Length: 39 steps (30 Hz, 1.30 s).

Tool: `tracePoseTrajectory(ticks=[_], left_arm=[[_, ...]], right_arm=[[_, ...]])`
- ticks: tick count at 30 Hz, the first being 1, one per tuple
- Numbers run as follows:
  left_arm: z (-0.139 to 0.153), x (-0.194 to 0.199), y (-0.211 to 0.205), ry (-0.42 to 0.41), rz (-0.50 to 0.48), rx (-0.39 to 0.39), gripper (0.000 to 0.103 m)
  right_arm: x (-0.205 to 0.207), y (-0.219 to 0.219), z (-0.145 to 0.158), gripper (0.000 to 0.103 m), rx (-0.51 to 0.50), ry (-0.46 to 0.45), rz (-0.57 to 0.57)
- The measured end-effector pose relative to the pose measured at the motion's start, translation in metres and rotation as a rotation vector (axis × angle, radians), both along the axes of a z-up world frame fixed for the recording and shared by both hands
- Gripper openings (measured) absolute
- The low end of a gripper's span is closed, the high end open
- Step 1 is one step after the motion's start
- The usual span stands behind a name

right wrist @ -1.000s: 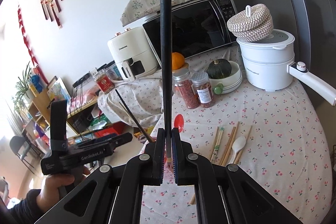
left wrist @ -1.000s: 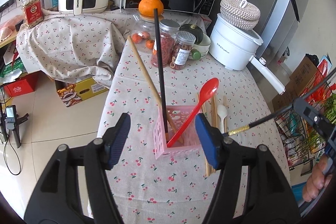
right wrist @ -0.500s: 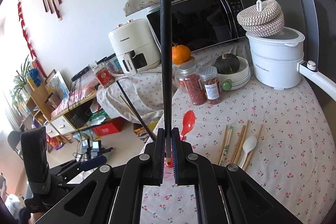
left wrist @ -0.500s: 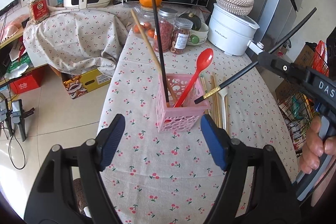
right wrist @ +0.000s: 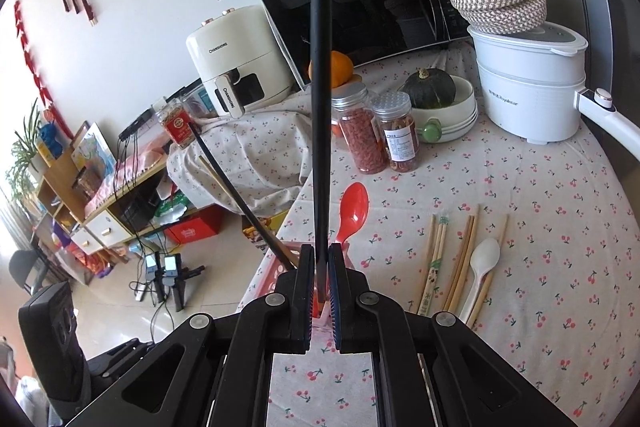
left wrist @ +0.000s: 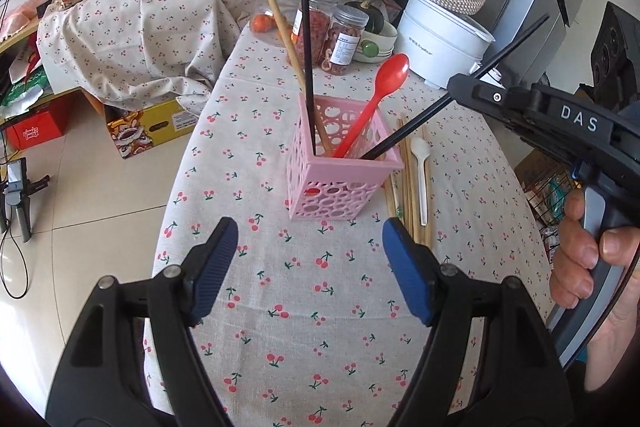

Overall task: Organize utensils
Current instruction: 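Insert the black chopstick into the pink basket and open the right gripper, then move the right gripper to a single wooden chopstick and close on it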

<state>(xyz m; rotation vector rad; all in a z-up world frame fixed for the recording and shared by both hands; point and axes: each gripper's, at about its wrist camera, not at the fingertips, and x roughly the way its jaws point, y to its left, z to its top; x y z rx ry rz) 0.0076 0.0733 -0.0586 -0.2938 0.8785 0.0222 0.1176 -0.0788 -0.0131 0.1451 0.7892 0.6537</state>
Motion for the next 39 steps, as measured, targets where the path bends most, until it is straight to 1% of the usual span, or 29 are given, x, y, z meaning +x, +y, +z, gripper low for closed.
tracePoseTrajectory(ticks=[1, 3, 4, 5, 6, 10, 12, 14, 17, 20, 23, 25, 27, 31, 36, 39], left_arm=[[-0.001, 0.0, -0.001, 0.002, -0.003, 0.002, 0.076], [-0.001, 0.0, -0.003, 0.005, -0.005, 0.007, 0.078], [-0.002, -0.001, -0.003, 0.006, -0.005, 0.008, 0.079], [-0.003, -0.001, -0.003, 0.008, -0.004, 0.007, 0.08], [-0.004, -0.001, -0.003, 0.009, -0.002, 0.004, 0.08], [-0.006, 0.0, -0.003, 0.013, 0.006, -0.029, 0.081], [-0.008, 0.003, -0.007, 0.016, -0.001, -0.035, 0.081], [-0.008, 0.006, -0.011, 0.014, -0.006, -0.034, 0.081], [-0.01, 0.009, -0.015, -0.001, -0.009, -0.045, 0.082], [-0.015, 0.014, -0.022, -0.01, -0.004, -0.044, 0.084], [-0.022, 0.021, -0.029, 0.008, -0.004, -0.037, 0.084], [-0.026, 0.025, -0.033, 0.033, -0.011, -0.025, 0.084], [-0.029, 0.027, -0.036, 0.058, -0.008, -0.009, 0.084], [-0.033, 0.03, -0.036, 0.086, -0.001, -0.022, 0.084], [-0.032, 0.032, -0.038, 0.09, -0.003, -0.012, 0.084], [-0.032, 0.033, -0.038, 0.087, -0.011, -0.019, 0.084]], right_arm=[[0.001, -0.001, -0.001, 0.01, 0.005, 0.009, -0.003], [0.003, -0.005, -0.001, 0.023, 0.027, 0.025, -0.006], [0.002, -0.008, 0.0, 0.028, 0.038, 0.026, -0.008], [0.001, -0.012, 0.003, 0.04, 0.048, 0.02, -0.013], [-0.002, -0.017, 0.007, 0.05, 0.059, 0.008, -0.018], [-0.009, -0.044, 0.023, 0.059, 0.114, -0.031, -0.037], [-0.011, -0.061, 0.029, 0.066, 0.143, -0.043, -0.063], [-0.009, -0.077, 0.031, 0.068, 0.151, -0.051, -0.098], [0.001, -0.097, 0.022, 0.071, 0.119, -0.034, -0.163], [0.014, -0.11, 0.002, 0.073, 0.033, 0.009, -0.242], [0.026, -0.113, -0.025, 0.073, -0.096, 0.051, -0.291], [0.035, -0.11, -0.043, 0.073, -0.163, 0.088, -0.293], [0.042, -0.107, -0.063, 0.073, -0.208, 0.129, -0.286], [0.058, -0.099, -0.094, 0.073, -0.256, 0.212, -0.267], [0.073, -0.087, -0.119, 0.073, -0.316, 0.221, -0.275], [0.08, -0.083, -0.13, 0.073, -0.346, 0.227, -0.287]])
